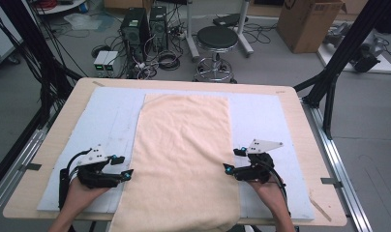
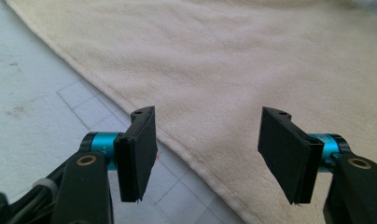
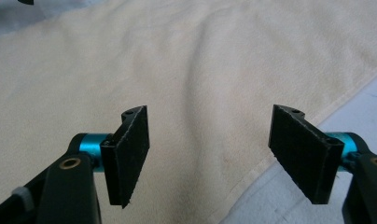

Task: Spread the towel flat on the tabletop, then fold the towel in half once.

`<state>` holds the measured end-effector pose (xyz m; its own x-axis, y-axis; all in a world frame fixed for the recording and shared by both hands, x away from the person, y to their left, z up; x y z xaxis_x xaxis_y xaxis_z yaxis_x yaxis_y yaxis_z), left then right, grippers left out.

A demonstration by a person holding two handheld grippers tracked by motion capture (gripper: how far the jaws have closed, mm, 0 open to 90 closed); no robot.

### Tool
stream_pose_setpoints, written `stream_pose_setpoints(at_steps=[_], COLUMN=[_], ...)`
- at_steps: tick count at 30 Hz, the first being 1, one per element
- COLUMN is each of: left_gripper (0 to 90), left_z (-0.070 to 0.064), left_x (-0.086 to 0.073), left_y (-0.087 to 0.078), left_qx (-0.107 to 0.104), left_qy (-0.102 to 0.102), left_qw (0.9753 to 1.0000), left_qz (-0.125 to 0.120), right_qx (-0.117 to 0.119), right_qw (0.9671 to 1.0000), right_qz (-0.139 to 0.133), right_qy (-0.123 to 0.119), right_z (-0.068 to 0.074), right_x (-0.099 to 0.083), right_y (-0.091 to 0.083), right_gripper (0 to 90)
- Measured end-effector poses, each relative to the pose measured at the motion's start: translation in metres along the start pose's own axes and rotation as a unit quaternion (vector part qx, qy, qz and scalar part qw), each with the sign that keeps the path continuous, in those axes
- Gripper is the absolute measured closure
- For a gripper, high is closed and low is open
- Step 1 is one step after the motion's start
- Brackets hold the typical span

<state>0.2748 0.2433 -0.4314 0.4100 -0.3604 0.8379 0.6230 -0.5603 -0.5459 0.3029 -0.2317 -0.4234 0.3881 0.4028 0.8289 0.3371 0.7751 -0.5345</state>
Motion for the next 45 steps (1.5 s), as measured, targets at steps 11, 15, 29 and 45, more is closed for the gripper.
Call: stream_pose_setpoints(at_steps=[11,15,29,45], left_gripper=[37.1,37.1,37.8,39.2], left_z=[0.0,0.001,0.019,0.05], left_x=[0.008,0.012,0.041,0.082], left_y=[0.005,0.007,0.019,0.037], left_qx=[0.004,0.006,0.02,0.024], left_qy=[-0.001,-0.006,-0.018,-0.05], left_qw=[1.0,1.0,0.9996,0.9984], left_qz=[0.001,-0.002,-0.003,-0.016], right_qx=[0.001,0.002,-0.004,-0.007], right_qw=[1.0,1.0,1.0,0.9999], right_qz=[0.005,0.005,0.005,0.013], right_qy=[0.001,0.003,0.006,0.005], right_z=[-0.003,-0.005,-0.031,-0.059], right_x=[0.003,0.007,0.027,0.067], right_y=[0.001,0.001,0.003,0.008], right_gripper=[27.7,27.5,29.1,29.7])
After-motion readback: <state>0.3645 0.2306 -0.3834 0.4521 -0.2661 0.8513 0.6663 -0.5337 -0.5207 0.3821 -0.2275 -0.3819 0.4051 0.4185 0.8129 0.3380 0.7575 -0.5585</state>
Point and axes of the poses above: each handheld gripper's, and its own axes: y roughly forward along the jaws, x roughly out of its top, z roughly to its left, the point moved 1 cm from there along y, roughly forward along the jaws, and after that the axes turned 9 degrees about x, right-handed, at the moved point
